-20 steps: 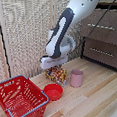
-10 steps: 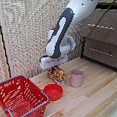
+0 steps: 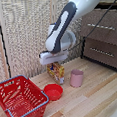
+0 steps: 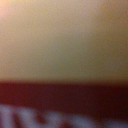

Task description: Meticulously direct the gripper system near the nourishment stick. Grapple the nourishment stick firmly with the gripper system. Progress with the gripper system grasping the stick toward the storage box. Tenderly permit the nourishment stick to descend into the box.

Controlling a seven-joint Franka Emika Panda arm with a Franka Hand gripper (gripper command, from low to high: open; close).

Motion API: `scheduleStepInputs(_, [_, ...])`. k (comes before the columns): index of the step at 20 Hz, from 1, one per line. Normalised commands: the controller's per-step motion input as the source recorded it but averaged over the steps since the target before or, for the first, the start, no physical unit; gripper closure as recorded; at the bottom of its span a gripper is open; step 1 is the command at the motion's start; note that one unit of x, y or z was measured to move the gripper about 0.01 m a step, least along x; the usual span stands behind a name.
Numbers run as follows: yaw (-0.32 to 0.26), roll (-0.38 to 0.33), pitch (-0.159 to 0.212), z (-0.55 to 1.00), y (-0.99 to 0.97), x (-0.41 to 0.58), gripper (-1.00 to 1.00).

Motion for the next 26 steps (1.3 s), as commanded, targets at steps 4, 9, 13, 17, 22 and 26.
scheduleStepInputs(4, [0.001, 0.015, 0.067, 1.00, 0.00, 0.264, 1.00])
scheduleStepInputs(9, [0.004, 0.006, 0.127, 0.89, 0.07, 0.073, 1.00])
scheduleStepInputs(13, [-0.041, 0.010, 0.052, 0.85, 0.34, -0.159, 1.00])
scheduleStepInputs(17, [-0.051, 0.000, 0.002, 0.70, 0.56, -0.274, 1.00])
scheduleStepInputs(22, [-0.041, -0.011, 0.000, 0.58, 0.75, -0.196, 1.00])
scheduleStepInputs(26, [-0.010, -0.025, 0.006, 0.45, 0.86, -0.106, 1.00])
